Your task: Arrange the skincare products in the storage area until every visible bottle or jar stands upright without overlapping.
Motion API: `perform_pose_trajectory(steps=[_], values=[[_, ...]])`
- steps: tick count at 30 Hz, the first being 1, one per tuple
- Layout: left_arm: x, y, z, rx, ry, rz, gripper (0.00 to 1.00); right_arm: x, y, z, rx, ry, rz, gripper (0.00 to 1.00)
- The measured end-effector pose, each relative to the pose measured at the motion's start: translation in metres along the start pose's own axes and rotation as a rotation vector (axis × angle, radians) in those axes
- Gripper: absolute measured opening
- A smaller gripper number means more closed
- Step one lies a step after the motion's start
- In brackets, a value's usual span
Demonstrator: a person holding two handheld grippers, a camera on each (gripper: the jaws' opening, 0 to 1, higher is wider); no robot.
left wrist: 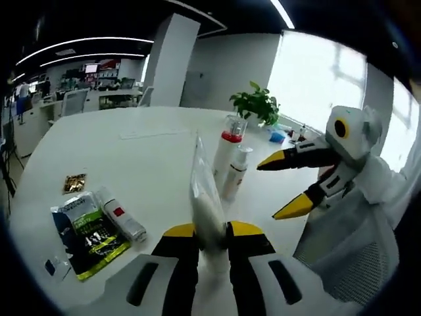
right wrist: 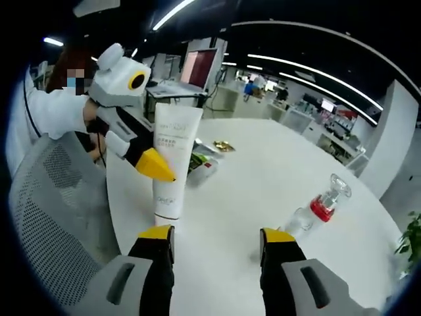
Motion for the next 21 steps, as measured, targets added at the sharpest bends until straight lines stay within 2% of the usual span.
perform_pose_trajectory(steps=[6, 8, 12, 17, 21], values=[[0.000, -0.001, -0.009, 0.032, -0.062, -0.013, 0.11, -0.004, 0.015, -0.013, 0.016, 0.021, 0.003, 0.46], [-0.001, -0.002, -0.013, 0.046, -0.087, -0.018, 0.11, -0.004, 0.018, -0.015, -0.015, 0.046, 0.028, 0.46], [-0.001, -0.002, -0.019, 0.063, -0.144, -0.028, 0.11, -0.010, 0.023, -0.021, -0.024, 0.106, 0.054, 0.45], [-0.001, -0.001, -0.029, 0.092, -0.231, -0.044, 0.11, -0.031, 0.025, -0.016, -0.103, 0.166, 0.035, 0.44], [0.000, 0.000, -0.040, 0.124, -0.300, -0.057, 0.11, -0.039, 0.021, -0.006, -0.183, 0.253, 0.074, 0.43]])
Point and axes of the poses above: the point that each gripper's makers call its tool centre point, and the gripper's own axes: y roughly backward along the fingers, z roughly to its left, x roughly out of its underside, the point moved 3 cm from there along y, roughly backward along the fingers, and after that the axes turned 13 degrees about -x, right-handed, at the moved point
